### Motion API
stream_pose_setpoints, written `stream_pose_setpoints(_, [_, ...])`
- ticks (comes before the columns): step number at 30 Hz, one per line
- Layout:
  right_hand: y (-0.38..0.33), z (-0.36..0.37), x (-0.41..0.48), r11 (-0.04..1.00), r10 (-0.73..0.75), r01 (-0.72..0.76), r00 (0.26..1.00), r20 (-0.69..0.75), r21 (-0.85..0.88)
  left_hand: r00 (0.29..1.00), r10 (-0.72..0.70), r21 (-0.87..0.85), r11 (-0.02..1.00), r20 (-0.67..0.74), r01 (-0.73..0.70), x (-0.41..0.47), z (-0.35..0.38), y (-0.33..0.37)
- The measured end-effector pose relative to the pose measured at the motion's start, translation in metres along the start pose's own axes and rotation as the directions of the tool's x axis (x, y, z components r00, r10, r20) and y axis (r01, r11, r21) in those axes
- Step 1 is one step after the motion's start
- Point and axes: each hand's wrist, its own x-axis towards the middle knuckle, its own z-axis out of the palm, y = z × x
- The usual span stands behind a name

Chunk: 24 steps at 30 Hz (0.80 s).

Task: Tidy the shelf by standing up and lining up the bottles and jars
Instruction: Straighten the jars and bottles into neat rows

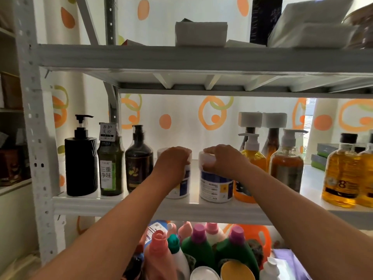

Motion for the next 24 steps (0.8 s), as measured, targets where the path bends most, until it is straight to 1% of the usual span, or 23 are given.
stream_pose_setpoints(3, [0.003,0.004,0.003,1.000,0.005,-0.005,1.000,-0.006,-0.001,1.000,-0.014,-0.011,1.000,0.008,0.014,-0.001,0.000,0.003])
stream_pose_setpoints(7, [0.008,0.009,0.001,0.999,-0.017,0.016,0.999,-0.030,-0.040,0.999,-0.001,-0.007,1.000,-0.032,0.001,-0.004,0.002,0.005])
stream_pose_setpoints(9, [0.013,0.009,-0.004,0.999,-0.032,0.031,0.994,-0.105,-0.012,0.999,0.022,0.017,1.000,-0.046,-0.021,-0.005,0.004,0.006])
stream_pose_setpoints(11, [0.021,0.006,-0.011,0.998,-0.036,0.045,0.976,-0.216,0.035,0.999,0.034,0.057,0.998,-0.039,-0.032,-0.005,0.004,0.012])
stream_pose_setpoints(12, [0.025,0.003,-0.016,0.997,-0.030,0.048,0.960,-0.279,0.058,0.998,0.033,0.044,0.999,-0.061,-0.031,-0.006,0.004,0.018])
stream_pose_setpoints(14, [0.035,-0.001,-0.026,0.993,-0.002,0.051,0.909,-0.417,0.105,0.984,-0.002,-0.069,0.998,-0.179,-0.010,-0.009,0.001,0.033])
stream_pose_setpoints(15, [0.040,-0.003,-0.030,0.992,0.011,0.054,0.868,-0.496,0.118,0.966,-0.033,-0.148,0.989,-0.257,-0.005,-0.012,-0.002,0.043])
stream_pose_setpoints(17, [0.053,-0.007,-0.041,0.990,0.057,0.045,0.748,-0.662,0.135,0.932,-0.066,-0.274,0.961,-0.355,-0.037,-0.015,-0.006,0.068])
stream_pose_setpoints(18, [0.060,-0.008,-0.047,0.987,0.103,0.019,0.678,-0.728,0.157,0.931,-0.047,-0.289,0.955,-0.362,-0.064,-0.015,-0.006,0.082])
stream_pose_setpoints(20, [0.079,-0.008,-0.058,0.969,0.238,-0.078,0.561,-0.793,0.235,0.954,0.003,-0.234,0.969,-0.300,-0.077,-0.010,-0.002,0.108])
stream_pose_setpoints(21, [0.091,-0.007,-0.064,0.949,0.311,-0.138,0.533,-0.787,0.282,0.969,0.017,-0.172,0.983,-0.246,-0.060,-0.005,0.001,0.119])
stream_pose_setpoints(22, [0.103,-0.004,-0.071,0.923,0.384,-0.193,0.537,-0.751,0.334,0.981,0.021,-0.108,0.993,-0.190,-0.042,0.000,0.004,0.126])
stream_pose_setpoints(23, [0.113,0.000,-0.077,0.892,0.448,-0.238,0.573,-0.687,0.384,0.991,0.022,-0.056,0.998,-0.135,-0.030,0.005,0.006,0.132])
stream_pose_setpoints(24, [0.123,0.004,-0.083,0.861,0.498,-0.276,0.628,-0.597,0.427,0.996,0.022,-0.021,0.999,-0.086,-0.024,0.009,0.009,0.135])
